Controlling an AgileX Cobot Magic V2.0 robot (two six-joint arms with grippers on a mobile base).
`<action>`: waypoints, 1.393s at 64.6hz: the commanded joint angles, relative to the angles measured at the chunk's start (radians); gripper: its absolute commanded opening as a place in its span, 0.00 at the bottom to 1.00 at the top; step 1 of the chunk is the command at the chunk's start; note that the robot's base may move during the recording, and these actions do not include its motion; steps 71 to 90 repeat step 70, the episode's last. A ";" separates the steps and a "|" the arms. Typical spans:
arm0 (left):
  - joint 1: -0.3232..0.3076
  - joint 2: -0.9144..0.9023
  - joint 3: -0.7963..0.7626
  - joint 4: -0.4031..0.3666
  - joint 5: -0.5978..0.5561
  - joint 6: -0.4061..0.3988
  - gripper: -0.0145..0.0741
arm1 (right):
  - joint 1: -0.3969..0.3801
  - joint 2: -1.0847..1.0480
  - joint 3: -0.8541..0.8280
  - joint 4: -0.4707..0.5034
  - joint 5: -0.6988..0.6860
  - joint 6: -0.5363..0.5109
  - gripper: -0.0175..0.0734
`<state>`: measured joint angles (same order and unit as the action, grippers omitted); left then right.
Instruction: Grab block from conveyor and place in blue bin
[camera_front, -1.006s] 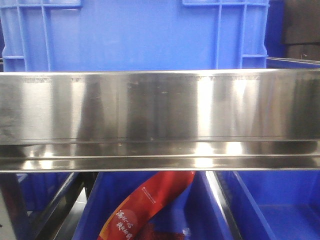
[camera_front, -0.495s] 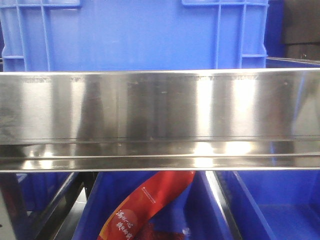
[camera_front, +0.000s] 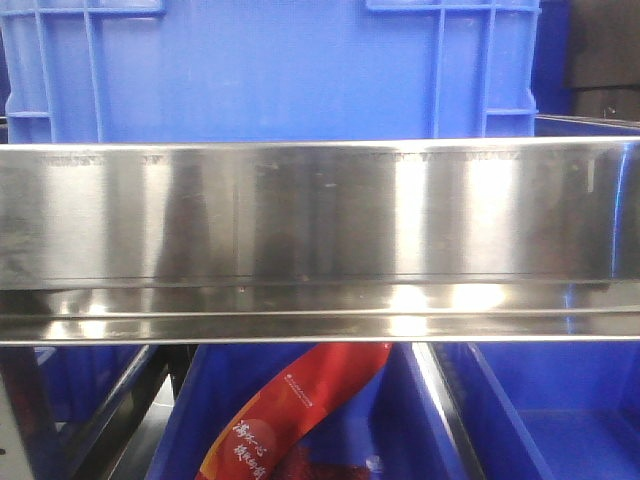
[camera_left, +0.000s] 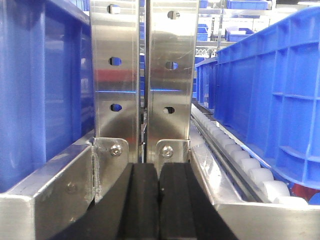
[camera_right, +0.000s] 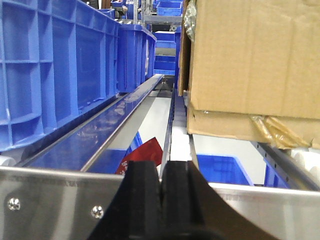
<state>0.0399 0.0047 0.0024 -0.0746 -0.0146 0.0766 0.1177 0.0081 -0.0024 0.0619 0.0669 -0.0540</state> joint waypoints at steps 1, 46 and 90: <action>0.002 -0.005 -0.002 0.000 -0.022 -0.004 0.04 | -0.006 -0.008 0.002 0.003 -0.029 -0.002 0.01; 0.002 -0.005 -0.002 0.000 -0.022 -0.004 0.04 | -0.006 -0.008 0.002 0.003 -0.031 -0.002 0.01; 0.002 -0.005 -0.002 0.000 -0.022 -0.004 0.04 | -0.006 -0.008 0.002 0.003 -0.031 -0.002 0.01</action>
